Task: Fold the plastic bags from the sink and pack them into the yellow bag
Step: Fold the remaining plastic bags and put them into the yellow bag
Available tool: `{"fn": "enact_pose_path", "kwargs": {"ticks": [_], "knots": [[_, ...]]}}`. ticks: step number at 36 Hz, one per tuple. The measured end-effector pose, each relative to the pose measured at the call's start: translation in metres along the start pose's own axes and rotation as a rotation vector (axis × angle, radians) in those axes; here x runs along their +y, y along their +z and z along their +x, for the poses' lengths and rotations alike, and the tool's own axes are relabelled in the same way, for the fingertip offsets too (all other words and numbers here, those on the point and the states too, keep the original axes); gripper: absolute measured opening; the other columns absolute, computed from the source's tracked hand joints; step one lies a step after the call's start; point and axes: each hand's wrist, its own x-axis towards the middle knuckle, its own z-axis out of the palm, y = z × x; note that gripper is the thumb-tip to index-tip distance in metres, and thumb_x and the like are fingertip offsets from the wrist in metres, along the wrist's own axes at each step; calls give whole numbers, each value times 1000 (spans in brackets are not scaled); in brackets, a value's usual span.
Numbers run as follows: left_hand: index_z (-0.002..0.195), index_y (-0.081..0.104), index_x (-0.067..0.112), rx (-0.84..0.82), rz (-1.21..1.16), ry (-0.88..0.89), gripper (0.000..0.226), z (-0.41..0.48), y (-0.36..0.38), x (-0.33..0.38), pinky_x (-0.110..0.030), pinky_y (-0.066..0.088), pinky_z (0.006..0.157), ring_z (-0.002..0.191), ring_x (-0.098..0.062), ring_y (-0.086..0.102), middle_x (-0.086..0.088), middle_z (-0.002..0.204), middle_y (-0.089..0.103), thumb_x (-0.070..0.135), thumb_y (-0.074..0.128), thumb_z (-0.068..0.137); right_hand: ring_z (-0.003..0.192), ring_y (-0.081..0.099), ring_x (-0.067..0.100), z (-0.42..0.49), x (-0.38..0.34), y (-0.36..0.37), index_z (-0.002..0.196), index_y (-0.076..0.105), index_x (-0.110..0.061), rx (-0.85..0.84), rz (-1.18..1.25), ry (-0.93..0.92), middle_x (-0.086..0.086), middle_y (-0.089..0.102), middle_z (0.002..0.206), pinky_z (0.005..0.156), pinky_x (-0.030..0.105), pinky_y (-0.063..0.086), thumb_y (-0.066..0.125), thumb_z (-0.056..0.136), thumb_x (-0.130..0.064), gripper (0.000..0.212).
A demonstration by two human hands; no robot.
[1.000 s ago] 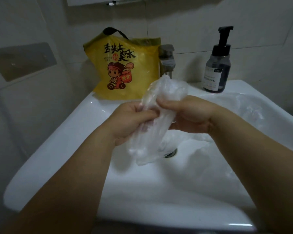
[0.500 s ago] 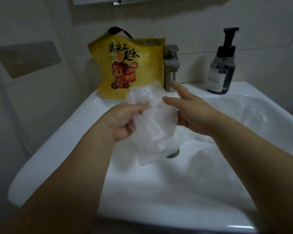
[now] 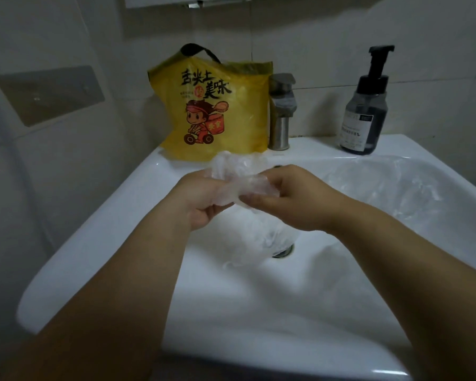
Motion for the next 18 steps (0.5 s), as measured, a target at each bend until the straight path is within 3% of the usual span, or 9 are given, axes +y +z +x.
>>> {"fn": "enact_pose_path", "kwargs": {"ticks": [2, 4, 6, 8, 10, 13, 15, 18], "knots": [[103, 70, 8, -60, 71, 67, 26, -2, 5, -2, -22, 55, 62, 72, -14, 69, -5, 88, 72, 8, 75, 78, 80, 64, 30, 2, 2, 0, 91, 70, -12, 0, 78, 53, 6, 71, 83, 72, 39, 51, 61, 88, -40, 30], [103, 72, 7, -111, 129, 116, 23, -6, 11, -3, -28, 54, 71, 78, -18, 69, -7, 90, 71, 14, 74, 80, 80, 64, 32, 4, 5, 0, 88, 68, -10, 46, 128, 86, 1, 71, 75, 70, 41, 51, 63, 87, -39, 29], [101, 72, 10, -155, 162, 148, 19, -8, 14, -4, -29, 54, 75, 81, -18, 69, -6, 91, 72, 4, 69, 83, 72, 61, 32, 6, 9, 0, 87, 66, -4, 126, 146, 124, 9, 70, 76, 65, 43, 50, 69, 84, -39, 35], [102, 71, 12, -199, 154, 166, 29, -11, 15, -3, -24, 56, 72, 82, -16, 70, -6, 94, 73, -9, 63, 84, 65, 55, 21, 8, 13, 0, 89, 59, -3, 196, 112, 167, 10, 64, 79, 57, 34, 44, 73, 78, -42, 43], [107, 69, 11, -257, 143, 183, 33, -14, 15, -2, -22, 58, 70, 85, -16, 70, -7, 99, 73, -12, 61, 84, 67, 52, 10, 8, 15, -2, 98, 51, -12, 258, 97, 211, -2, 55, 82, 52, 22, 41, 76, 74, -46, 48], [106, 67, 12, -340, 130, 179, 34, -18, 14, -1, -19, 54, 64, 82, -12, 69, -4, 95, 72, -12, 60, 84, 85, 57, 11, 9, 18, -7, 135, 34, -21, 236, 299, 362, -5, 51, 104, 62, 20, 48, 79, 65, -50, 88], [108, 66, 11, -388, 130, 171, 36, -21, 14, -1, -19, 54, 64, 81, -11, 69, -3, 93, 71, -14, 58, 83, 93, 59, 16, 8, 20, -9, 149, 15, -28, 143, 471, 470, -3, 47, 115, 70, 27, 54, 79, 52, -52, 119], [109, 65, 10, -441, 123, 143, 36, -23, 13, 0, -20, 55, 66, 81, -12, 70, -2, 91, 72, -15, 56, 84, 100, 63, 23, 8, 22, -11, 152, 13, -24, 22, 683, 529, -2, 48, 124, 80, 41, 57, 79, 45, -46, 127]]}}
